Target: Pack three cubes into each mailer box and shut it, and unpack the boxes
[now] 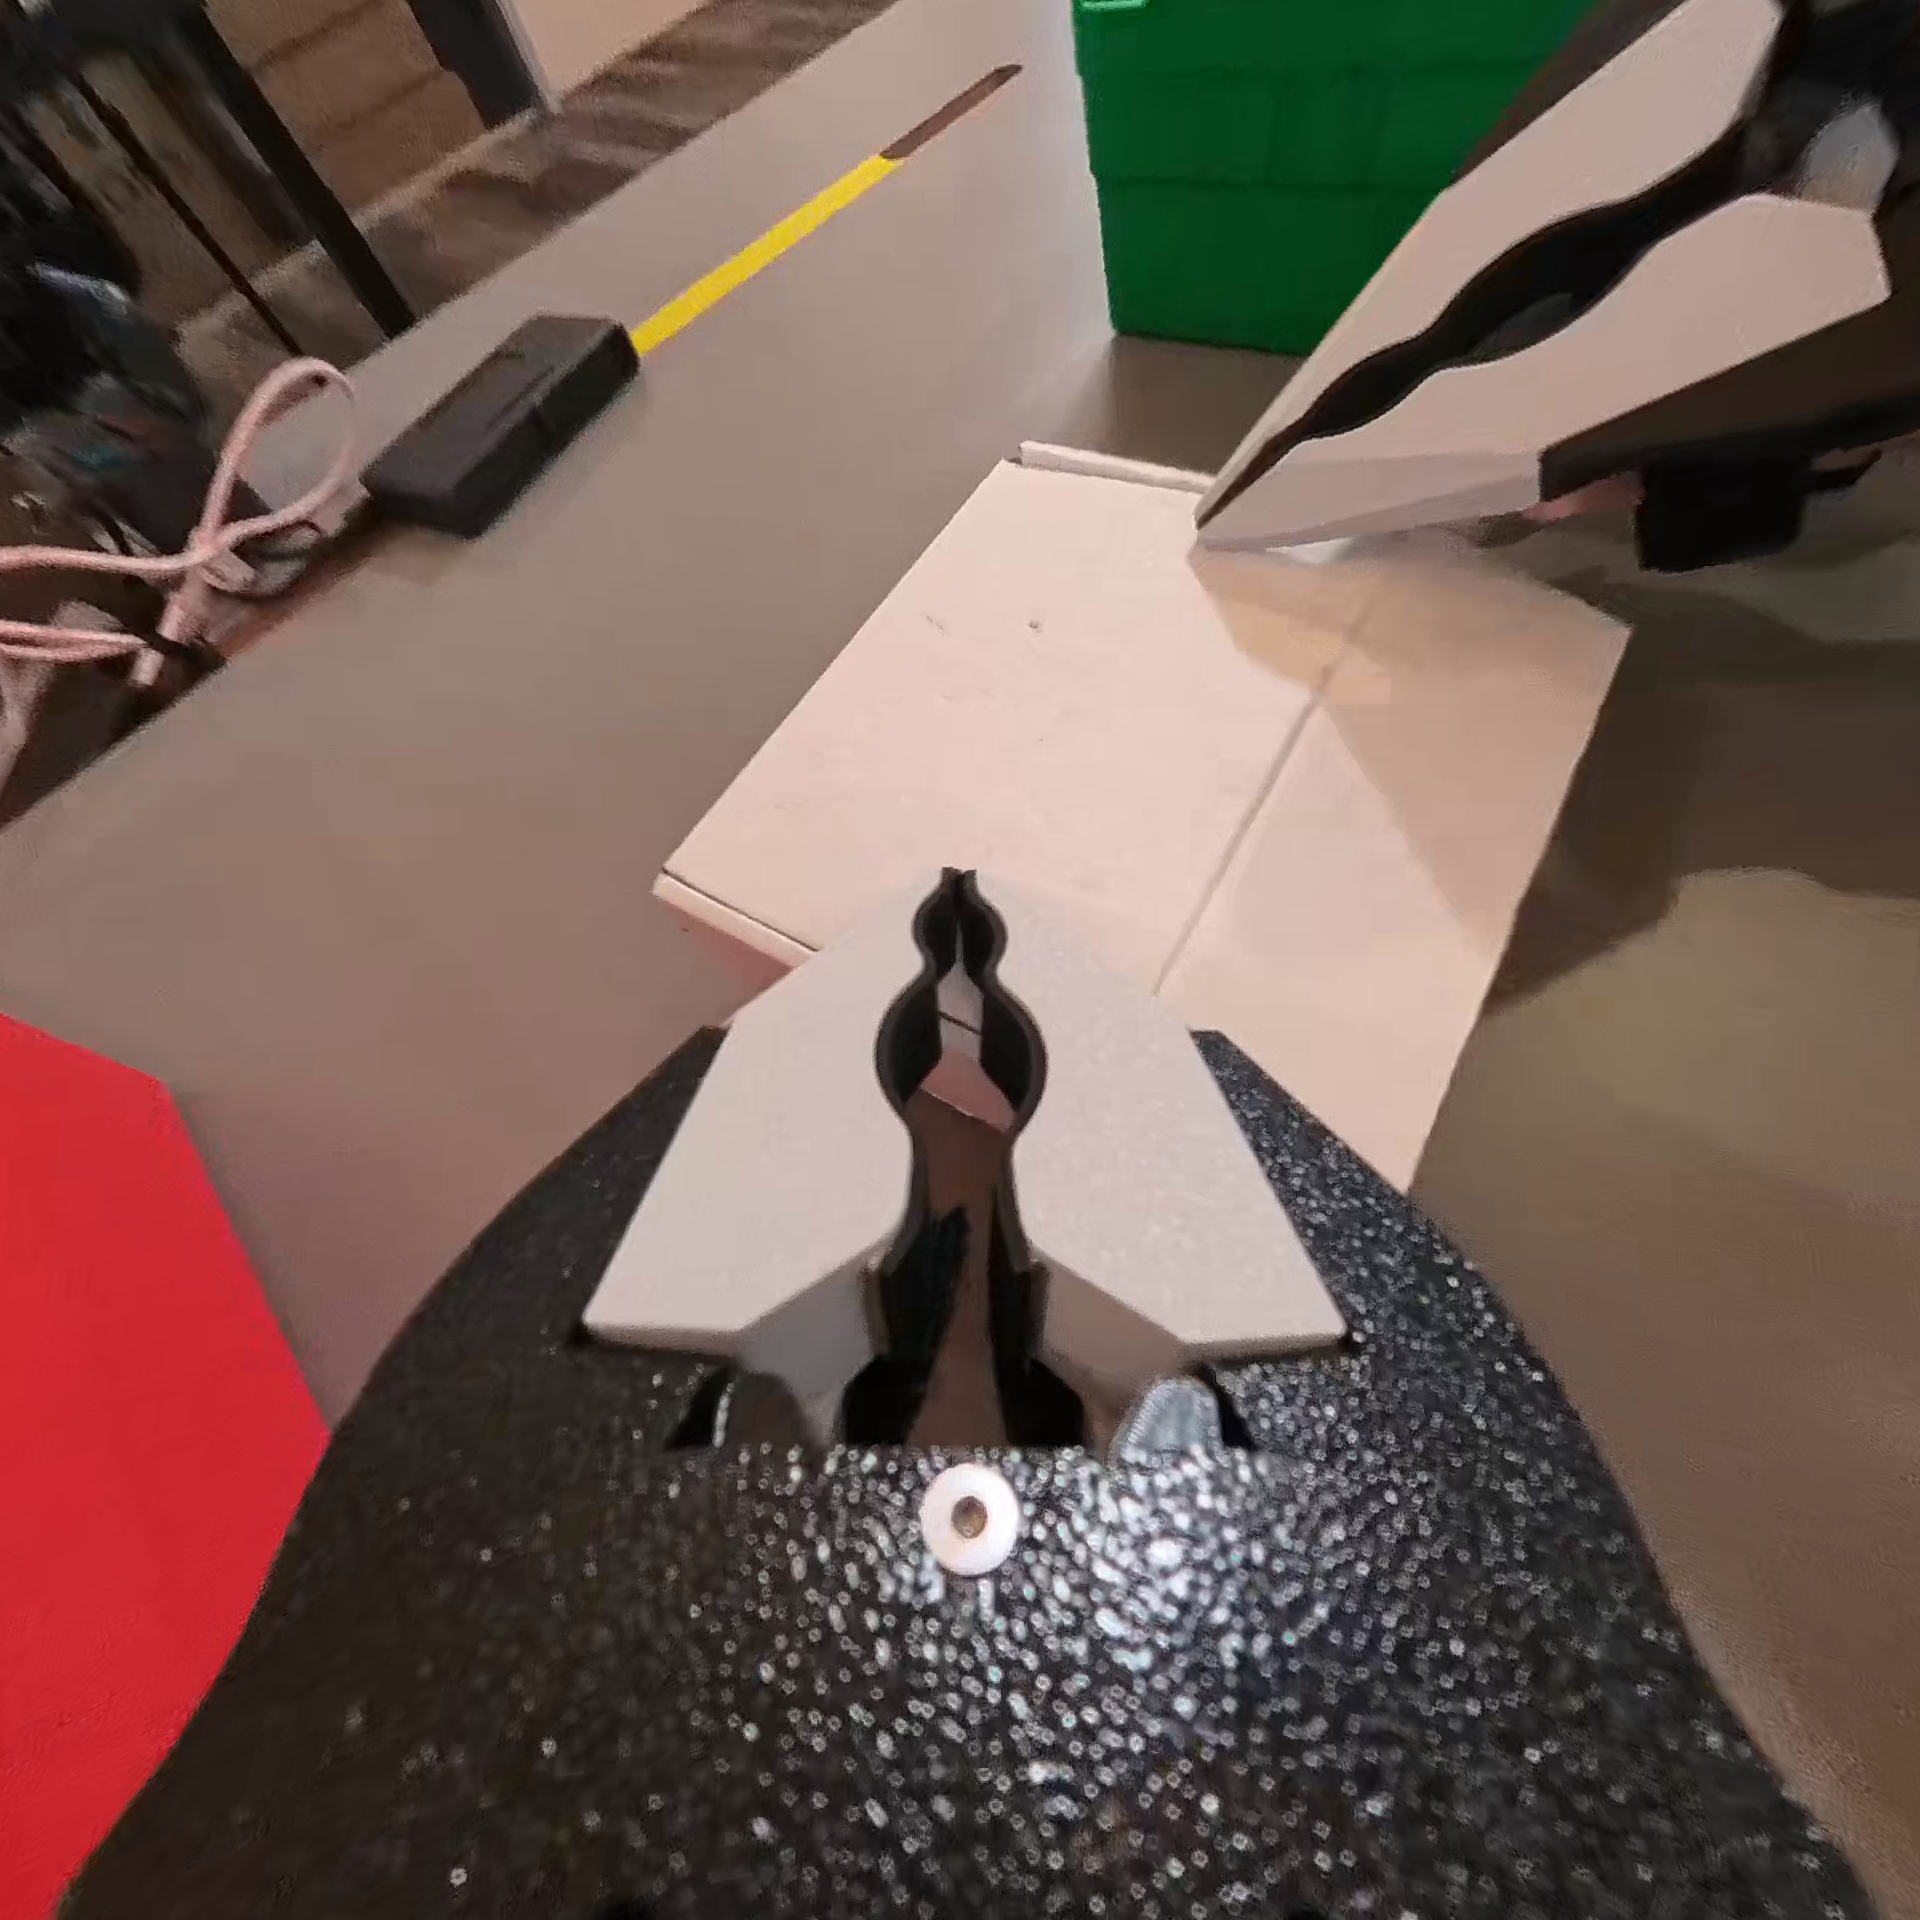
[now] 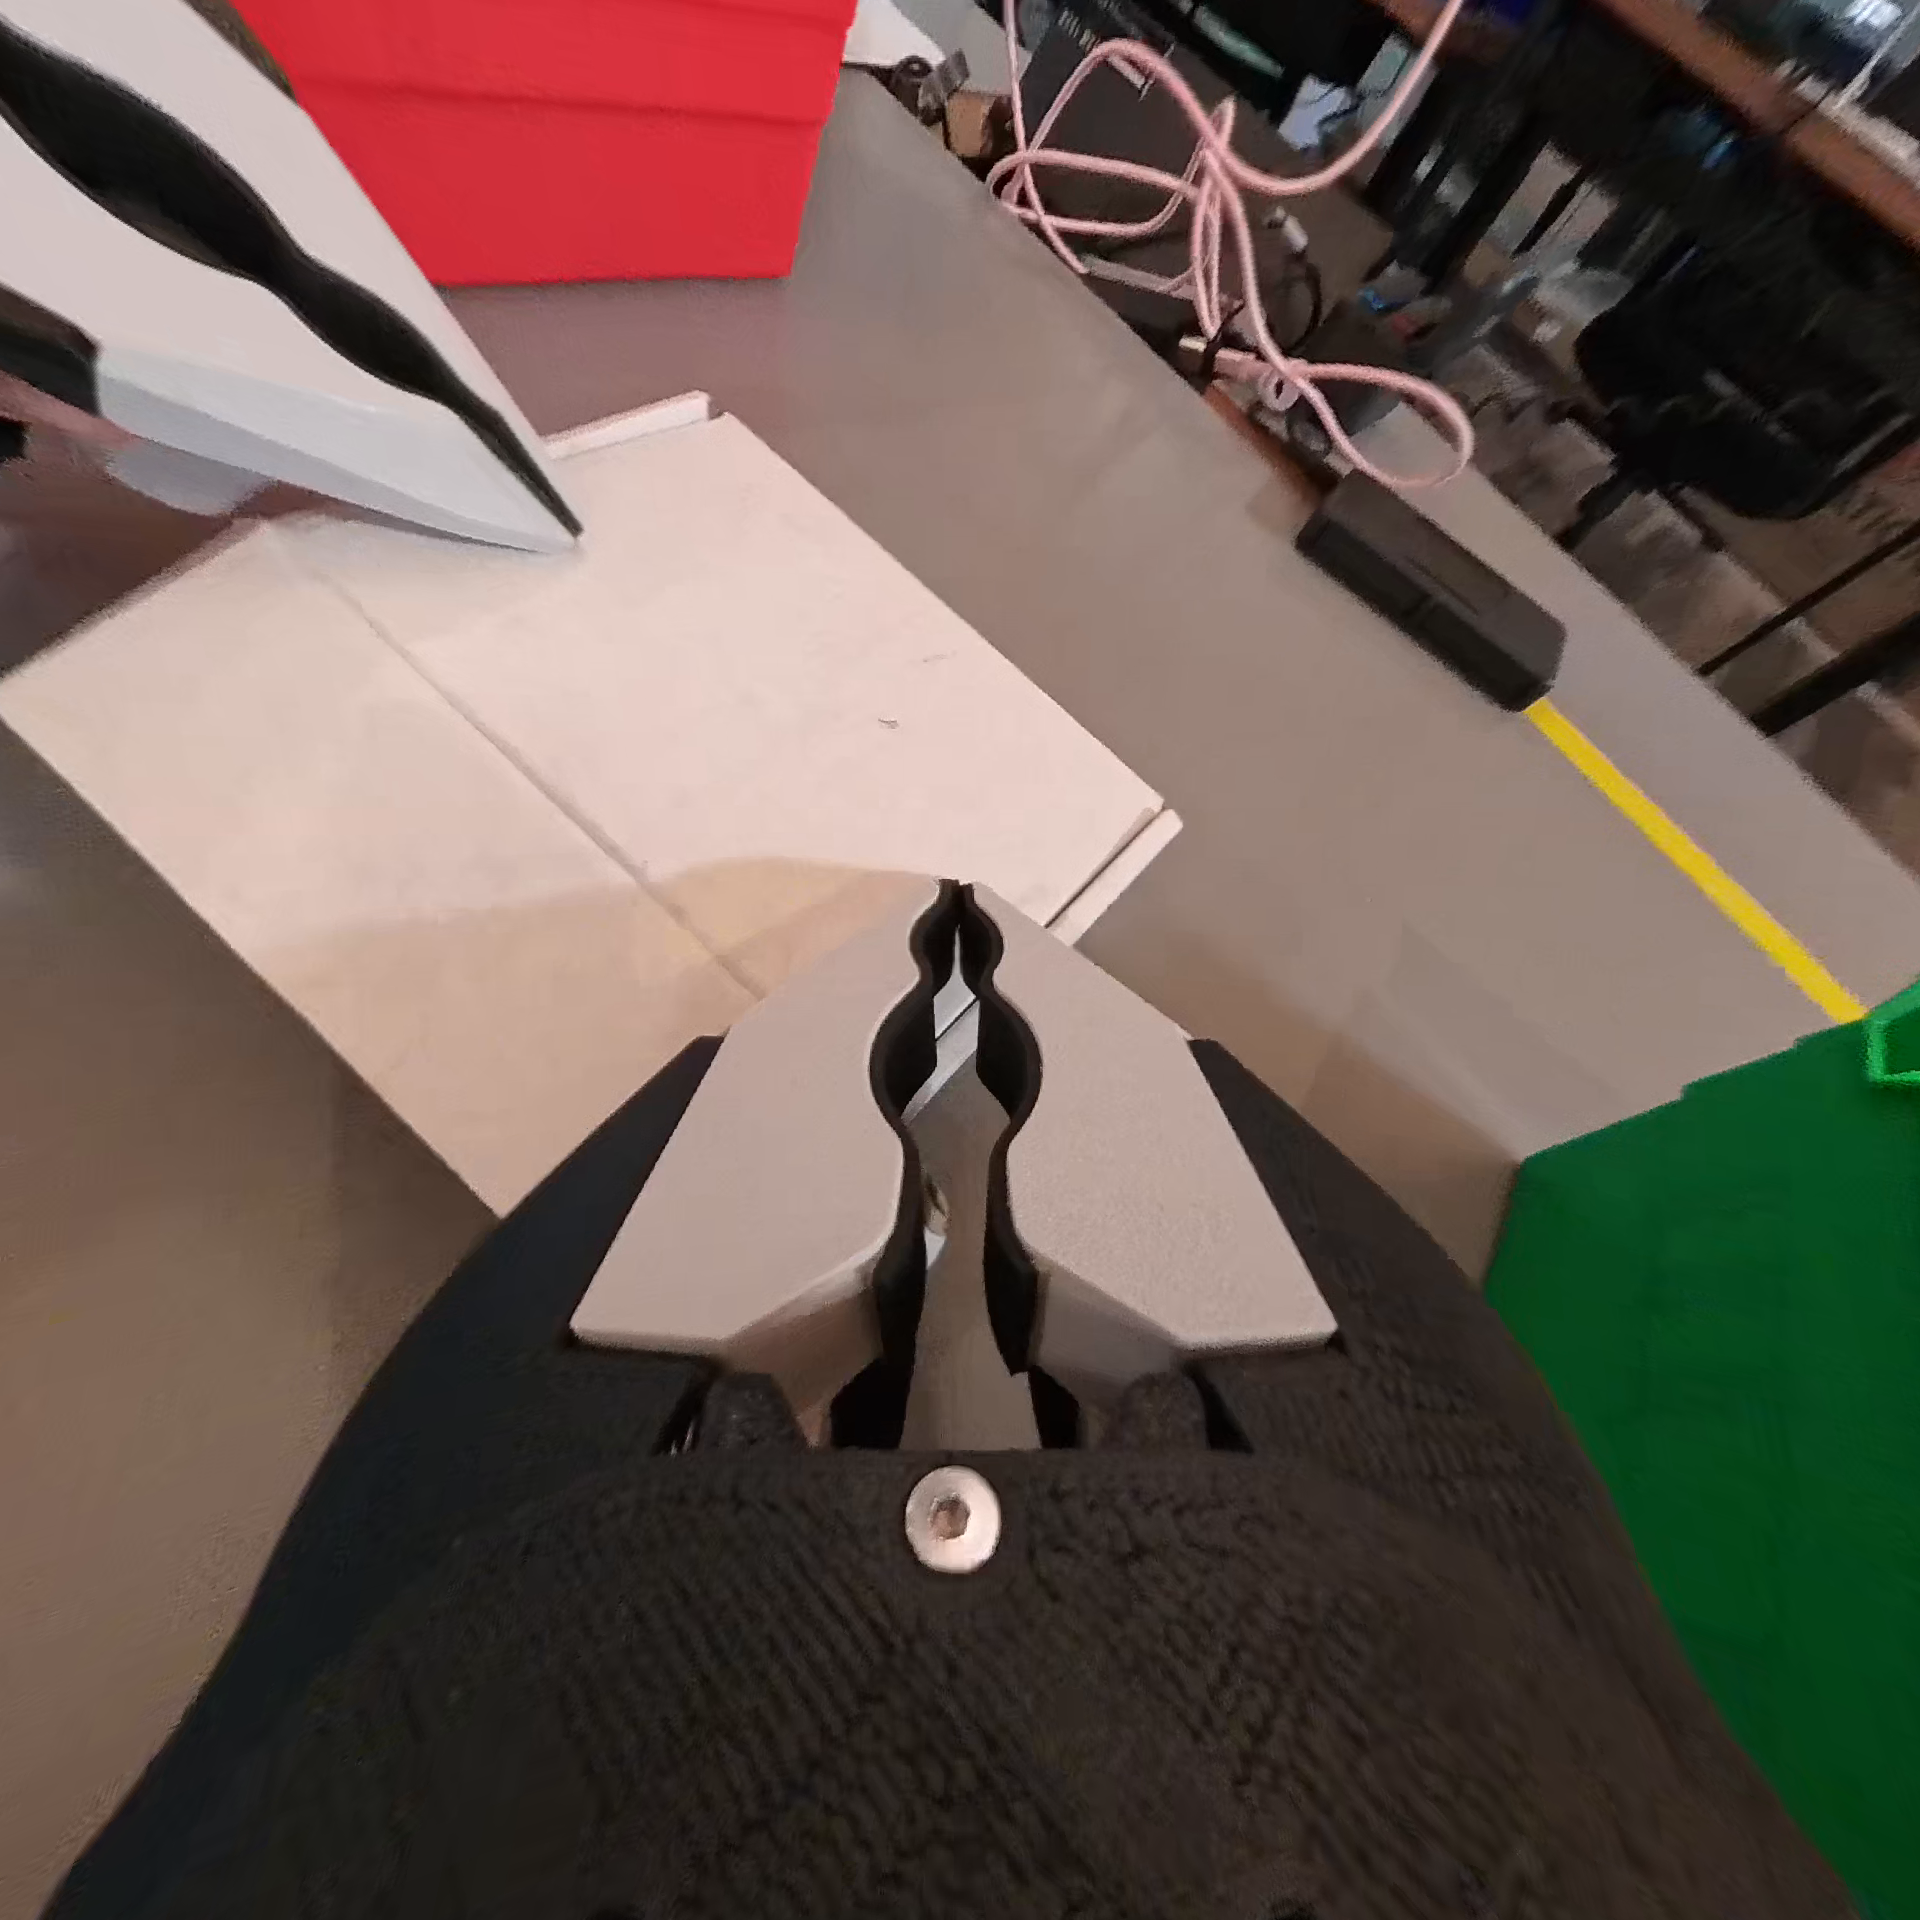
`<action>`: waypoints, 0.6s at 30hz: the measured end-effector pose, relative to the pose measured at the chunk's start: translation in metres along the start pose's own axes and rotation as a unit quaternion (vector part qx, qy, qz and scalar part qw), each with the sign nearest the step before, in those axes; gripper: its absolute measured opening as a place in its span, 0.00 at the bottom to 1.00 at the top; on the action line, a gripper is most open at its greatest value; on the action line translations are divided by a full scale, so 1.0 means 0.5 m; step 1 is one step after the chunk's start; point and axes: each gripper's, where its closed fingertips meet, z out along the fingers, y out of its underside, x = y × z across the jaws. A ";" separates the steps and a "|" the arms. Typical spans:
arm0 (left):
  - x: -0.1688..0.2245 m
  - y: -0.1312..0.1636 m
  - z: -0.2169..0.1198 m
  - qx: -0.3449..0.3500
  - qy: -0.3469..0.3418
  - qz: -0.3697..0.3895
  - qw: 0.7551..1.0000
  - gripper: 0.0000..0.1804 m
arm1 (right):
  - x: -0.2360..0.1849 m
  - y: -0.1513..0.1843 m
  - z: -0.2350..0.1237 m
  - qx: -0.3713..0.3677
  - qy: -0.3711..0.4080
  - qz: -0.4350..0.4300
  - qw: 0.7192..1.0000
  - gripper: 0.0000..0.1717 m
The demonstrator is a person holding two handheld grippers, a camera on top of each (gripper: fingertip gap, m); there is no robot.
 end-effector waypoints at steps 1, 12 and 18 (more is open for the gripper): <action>0.000 0.000 0.000 0.006 -0.009 0.012 1.000 0.00 | 0.000 -0.001 0.000 0.003 0.010 -0.013 1.000 0.00; -0.030 -0.107 -0.148 0.260 -0.057 0.015 0.964 0.16 | 0.029 -0.134 -0.175 0.325 0.195 -0.128 0.916 0.18; 0.054 -0.080 -0.110 0.149 0.075 0.069 0.984 0.77 | -0.013 -0.166 -0.235 0.416 0.184 -0.140 0.880 0.30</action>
